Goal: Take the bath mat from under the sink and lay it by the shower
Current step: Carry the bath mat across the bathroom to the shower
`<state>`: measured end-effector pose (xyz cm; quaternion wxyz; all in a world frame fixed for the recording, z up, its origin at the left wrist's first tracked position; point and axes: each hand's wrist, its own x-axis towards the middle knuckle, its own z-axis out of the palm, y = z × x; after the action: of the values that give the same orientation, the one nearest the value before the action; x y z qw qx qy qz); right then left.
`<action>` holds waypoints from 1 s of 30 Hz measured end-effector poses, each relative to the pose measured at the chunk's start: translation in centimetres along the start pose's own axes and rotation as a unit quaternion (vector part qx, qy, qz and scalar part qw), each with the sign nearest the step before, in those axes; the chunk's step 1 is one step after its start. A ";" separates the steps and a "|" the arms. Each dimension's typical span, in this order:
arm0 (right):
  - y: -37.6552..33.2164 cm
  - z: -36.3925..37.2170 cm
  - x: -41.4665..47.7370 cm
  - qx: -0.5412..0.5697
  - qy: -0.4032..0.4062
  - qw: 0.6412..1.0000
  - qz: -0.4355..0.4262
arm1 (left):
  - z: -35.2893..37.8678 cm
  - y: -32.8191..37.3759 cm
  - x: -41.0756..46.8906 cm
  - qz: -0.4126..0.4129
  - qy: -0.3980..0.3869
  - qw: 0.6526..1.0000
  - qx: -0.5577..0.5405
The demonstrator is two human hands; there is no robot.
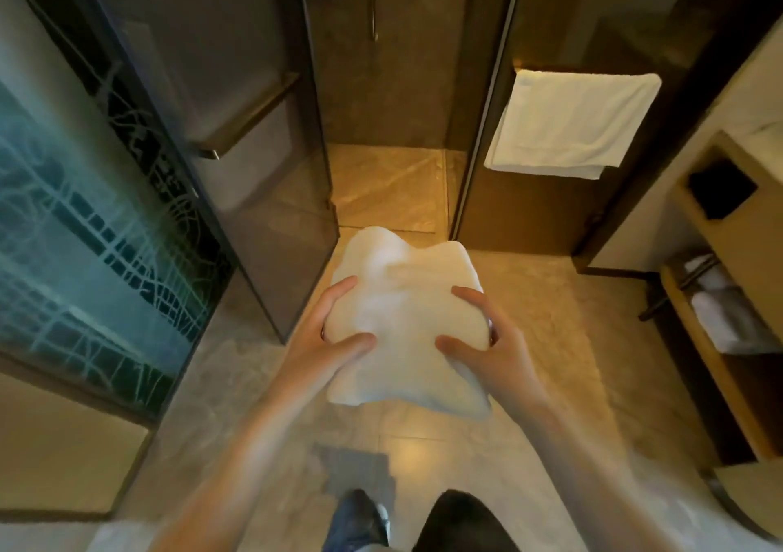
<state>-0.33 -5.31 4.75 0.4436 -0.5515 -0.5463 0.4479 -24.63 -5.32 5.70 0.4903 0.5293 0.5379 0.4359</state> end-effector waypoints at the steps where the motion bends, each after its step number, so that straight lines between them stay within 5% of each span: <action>1: -0.2 0.1 1.2 -0.005 0.005 1.000 0.005 | -0.2 0.0 1.7 0.001 -0.013 1.000 -0.003; 11: 2.5 -2.9 14.7 -0.036 0.032 0.999 0.018 | 2.6 -2.1 17.3 -0.002 -0.071 0.997 -0.029; 19: 8.2 -6.9 28.7 -0.044 -0.026 0.998 0.035 | 7.9 -5.3 30.3 -0.063 -0.056 0.996 -0.021; 30: 21.9 -6.6 44.2 -0.092 -0.034 0.992 0.074 | 11.3 -18.2 46.8 -0.156 -0.088 0.983 -0.050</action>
<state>10.69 38.72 -15.75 0.3380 -0.6134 -0.5576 0.4457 -14.13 39.73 -16.98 0.6237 0.4503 0.5456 0.3323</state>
